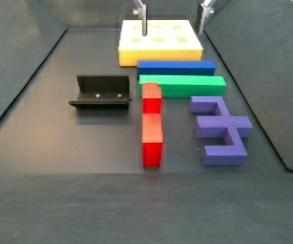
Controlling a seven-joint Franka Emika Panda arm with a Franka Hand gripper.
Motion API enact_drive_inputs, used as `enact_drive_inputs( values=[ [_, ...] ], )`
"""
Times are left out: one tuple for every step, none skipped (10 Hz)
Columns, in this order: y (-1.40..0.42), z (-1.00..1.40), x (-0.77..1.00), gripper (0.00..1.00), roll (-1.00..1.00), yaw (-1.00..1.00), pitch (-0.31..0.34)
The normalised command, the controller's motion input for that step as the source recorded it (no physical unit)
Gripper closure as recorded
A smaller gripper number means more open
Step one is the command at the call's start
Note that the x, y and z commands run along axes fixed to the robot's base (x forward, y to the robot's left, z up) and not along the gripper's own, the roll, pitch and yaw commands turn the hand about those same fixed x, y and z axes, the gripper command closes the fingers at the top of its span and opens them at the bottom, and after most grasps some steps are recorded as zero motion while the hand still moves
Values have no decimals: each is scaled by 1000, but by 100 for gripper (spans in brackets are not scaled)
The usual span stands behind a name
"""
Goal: Pick up the green object. Move up. Move to above the board. Insert the green object.
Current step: Pick up the green object.
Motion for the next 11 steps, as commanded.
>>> enact_drive_inputs(
  values=[
    [0,0,0,0,0,0,-10],
    [-106,0,-106,0,0,0,-1],
    [-274,-140,-163,0,-146,-531,-357],
    [-240,-234,-103,0,-254,-626,-349],
    [-137,-146,-43,0,-280,-749,-300],
    [-66,-89,-3,0,-243,-863,-246],
    [-51,-37,0,0,-207,-917,-193],
    [-120,-34,0,0,-116,-946,-117],
    [-131,0,0,0,-24,-983,-47],
    [-180,0,0,0,6,-980,0],
    [-180,0,0,0,7,-980,0]
  ],
)
